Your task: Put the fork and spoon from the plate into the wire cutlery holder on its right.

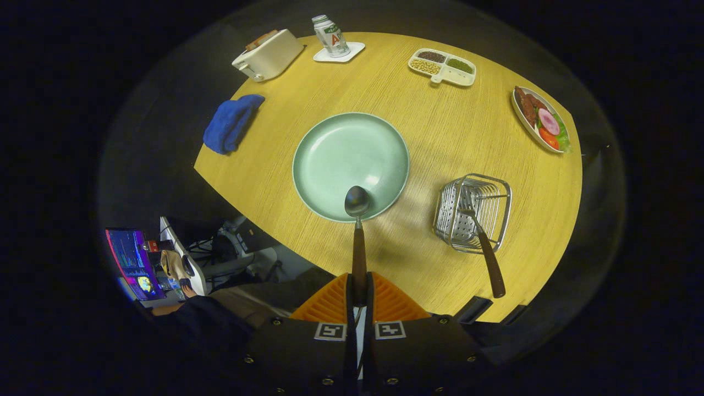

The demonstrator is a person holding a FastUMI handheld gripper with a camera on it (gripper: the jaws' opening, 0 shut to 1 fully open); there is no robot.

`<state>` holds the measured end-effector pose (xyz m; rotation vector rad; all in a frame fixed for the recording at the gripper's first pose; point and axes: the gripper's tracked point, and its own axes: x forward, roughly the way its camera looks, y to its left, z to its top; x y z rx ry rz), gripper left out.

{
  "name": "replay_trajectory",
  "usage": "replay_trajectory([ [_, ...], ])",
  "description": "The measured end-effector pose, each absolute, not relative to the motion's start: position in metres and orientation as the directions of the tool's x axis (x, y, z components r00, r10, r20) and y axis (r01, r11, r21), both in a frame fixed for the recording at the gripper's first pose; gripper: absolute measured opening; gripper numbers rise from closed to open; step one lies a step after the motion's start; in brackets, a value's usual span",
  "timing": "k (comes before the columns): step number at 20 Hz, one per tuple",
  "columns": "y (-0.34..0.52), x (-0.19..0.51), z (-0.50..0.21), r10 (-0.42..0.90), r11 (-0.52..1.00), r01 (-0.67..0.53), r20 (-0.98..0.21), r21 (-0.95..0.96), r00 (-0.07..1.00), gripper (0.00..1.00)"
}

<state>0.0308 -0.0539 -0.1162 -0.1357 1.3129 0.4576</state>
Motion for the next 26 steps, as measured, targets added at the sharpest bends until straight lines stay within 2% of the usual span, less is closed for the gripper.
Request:
replay_trajectory([
  [6,-0.080,0.027,-0.079,0.276,0.907,-0.383,-0.936,0.178,0.218,0.05],
  [15,-0.141,0.031,-0.049,0.280,0.943,-0.264,-0.911,0.202,0.304,0.05],
  [21,-0.174,0.042,-0.052,0.285,0.957,-0.160,-0.894,0.244,0.346,0.05],
  [26,-0.186,0.053,-0.074,0.256,0.967,-0.098,-0.913,0.237,0.319,0.05],
])
